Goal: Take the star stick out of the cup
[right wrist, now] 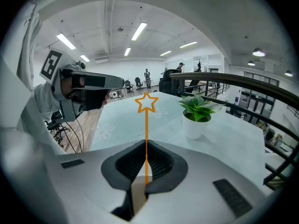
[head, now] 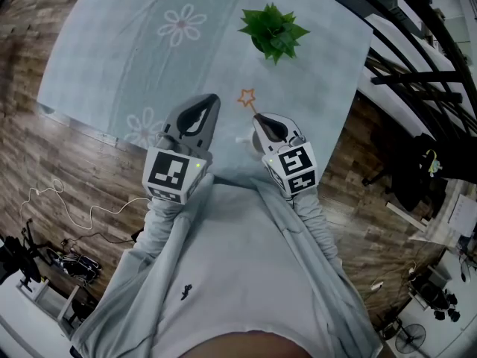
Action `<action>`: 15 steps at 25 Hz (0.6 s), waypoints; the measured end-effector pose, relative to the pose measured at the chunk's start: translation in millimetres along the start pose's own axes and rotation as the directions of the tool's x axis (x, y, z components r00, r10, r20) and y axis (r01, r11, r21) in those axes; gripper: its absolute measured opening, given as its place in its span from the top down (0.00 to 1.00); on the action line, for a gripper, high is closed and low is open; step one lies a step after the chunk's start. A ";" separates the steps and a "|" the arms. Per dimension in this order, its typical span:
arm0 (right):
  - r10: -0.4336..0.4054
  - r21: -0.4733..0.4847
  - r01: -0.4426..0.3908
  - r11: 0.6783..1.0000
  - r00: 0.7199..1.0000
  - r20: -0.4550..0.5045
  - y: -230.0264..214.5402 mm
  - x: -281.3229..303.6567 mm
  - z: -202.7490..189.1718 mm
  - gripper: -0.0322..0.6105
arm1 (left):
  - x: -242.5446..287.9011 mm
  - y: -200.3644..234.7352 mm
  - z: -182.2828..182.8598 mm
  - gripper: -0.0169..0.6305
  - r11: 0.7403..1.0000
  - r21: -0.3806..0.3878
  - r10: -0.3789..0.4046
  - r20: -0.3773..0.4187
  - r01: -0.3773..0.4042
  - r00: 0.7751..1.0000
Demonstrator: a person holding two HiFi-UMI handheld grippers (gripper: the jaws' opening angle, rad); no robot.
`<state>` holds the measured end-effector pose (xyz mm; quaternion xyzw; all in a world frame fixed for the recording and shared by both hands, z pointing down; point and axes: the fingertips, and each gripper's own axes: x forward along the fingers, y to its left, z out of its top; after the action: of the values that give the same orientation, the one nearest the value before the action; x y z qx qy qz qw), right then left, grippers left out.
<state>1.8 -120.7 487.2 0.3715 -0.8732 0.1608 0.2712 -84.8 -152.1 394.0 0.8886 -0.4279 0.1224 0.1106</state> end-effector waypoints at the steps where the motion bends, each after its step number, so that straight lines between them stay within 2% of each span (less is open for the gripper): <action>1: -0.005 0.008 0.005 1.000 1.000 0.012 -1.6 -2.7 2.8 0.91 | 1.0 -2.1 1.0 0.94 1.000 0.007 -0.009 0.003 0.009 1.000; 8: -0.089 0.075 0.079 0.994 0.987 0.131 -19.7 -34.3 26.0 0.91 | 8.9 -17.6 10.9 0.94 0.998 0.029 -0.047 0.008 0.047 0.999; 15: -0.195 0.146 0.163 0.976 0.949 0.247 -41.9 -80.7 48.2 0.91 | 17.6 -40.7 24.0 0.94 0.992 0.065 -0.113 0.017 0.112 0.993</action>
<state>62.1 -126.7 404.1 0.4833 -0.8522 0.1393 0.1442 -39.2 -147.5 373.1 0.9156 -0.3743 0.1202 0.0845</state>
